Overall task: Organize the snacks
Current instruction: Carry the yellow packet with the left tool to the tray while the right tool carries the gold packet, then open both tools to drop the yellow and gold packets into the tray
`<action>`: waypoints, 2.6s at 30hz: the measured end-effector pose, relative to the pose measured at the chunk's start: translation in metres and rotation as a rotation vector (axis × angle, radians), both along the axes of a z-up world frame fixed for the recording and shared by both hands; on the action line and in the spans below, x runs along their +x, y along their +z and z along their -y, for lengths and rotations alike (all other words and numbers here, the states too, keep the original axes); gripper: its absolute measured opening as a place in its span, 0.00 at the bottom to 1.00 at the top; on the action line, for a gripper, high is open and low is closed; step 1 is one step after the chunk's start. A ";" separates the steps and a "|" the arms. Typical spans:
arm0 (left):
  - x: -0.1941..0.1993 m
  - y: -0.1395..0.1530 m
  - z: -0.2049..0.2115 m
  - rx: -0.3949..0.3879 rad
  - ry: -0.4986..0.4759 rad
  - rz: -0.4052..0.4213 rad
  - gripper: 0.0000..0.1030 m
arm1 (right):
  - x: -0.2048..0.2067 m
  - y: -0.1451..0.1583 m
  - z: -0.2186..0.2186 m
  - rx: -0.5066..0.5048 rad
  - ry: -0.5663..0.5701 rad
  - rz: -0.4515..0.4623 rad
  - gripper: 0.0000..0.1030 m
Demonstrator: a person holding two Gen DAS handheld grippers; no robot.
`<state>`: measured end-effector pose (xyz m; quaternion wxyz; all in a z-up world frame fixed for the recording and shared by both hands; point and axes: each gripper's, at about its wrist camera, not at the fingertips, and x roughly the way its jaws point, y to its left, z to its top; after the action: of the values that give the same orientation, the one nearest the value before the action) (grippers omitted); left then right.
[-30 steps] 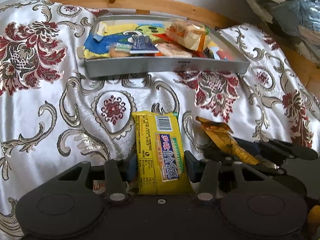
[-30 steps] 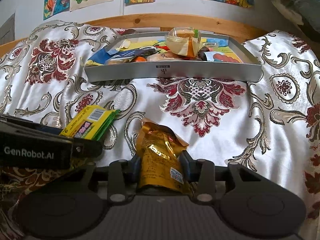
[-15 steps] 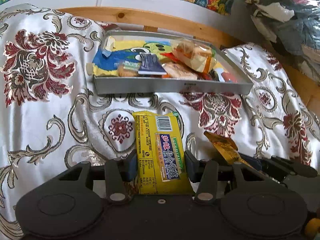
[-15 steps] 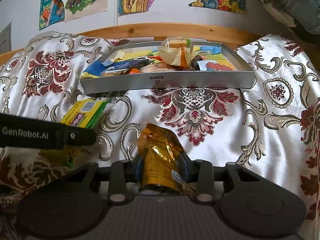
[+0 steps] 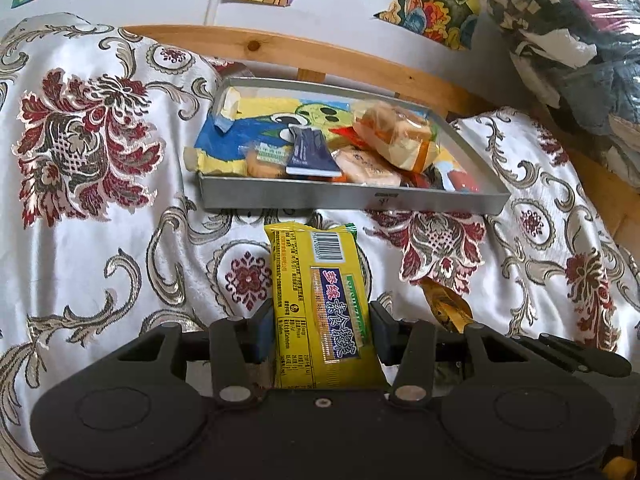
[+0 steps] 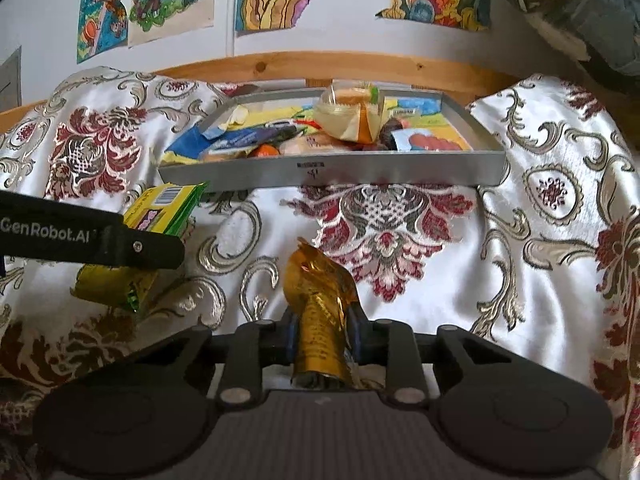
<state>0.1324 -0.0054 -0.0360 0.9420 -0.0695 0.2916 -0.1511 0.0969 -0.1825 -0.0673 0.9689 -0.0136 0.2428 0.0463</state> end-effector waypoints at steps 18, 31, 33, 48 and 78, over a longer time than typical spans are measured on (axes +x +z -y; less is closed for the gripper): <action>0.002 0.009 -0.004 -0.025 0.023 0.024 0.48 | -0.005 0.014 -0.003 -0.032 0.021 0.062 0.18; 0.028 0.031 -0.013 -0.031 0.044 0.081 0.48 | 0.017 0.052 -0.002 0.022 0.041 0.155 0.18; 0.040 0.037 -0.017 -0.044 0.060 0.089 0.48 | 0.029 0.060 -0.005 0.016 0.061 0.176 0.18; 0.156 0.050 -0.042 -0.057 0.066 0.125 0.48 | 0.147 0.088 -0.041 0.009 0.166 0.250 0.18; 0.174 0.055 -0.056 -0.087 0.157 0.128 0.71 | 0.168 0.080 -0.043 0.039 0.178 0.204 0.47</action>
<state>0.3059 0.0503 0.0185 0.9637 -0.1231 0.2176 -0.0936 0.2652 -0.1398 0.0130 0.9806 -0.0211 0.1400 0.1353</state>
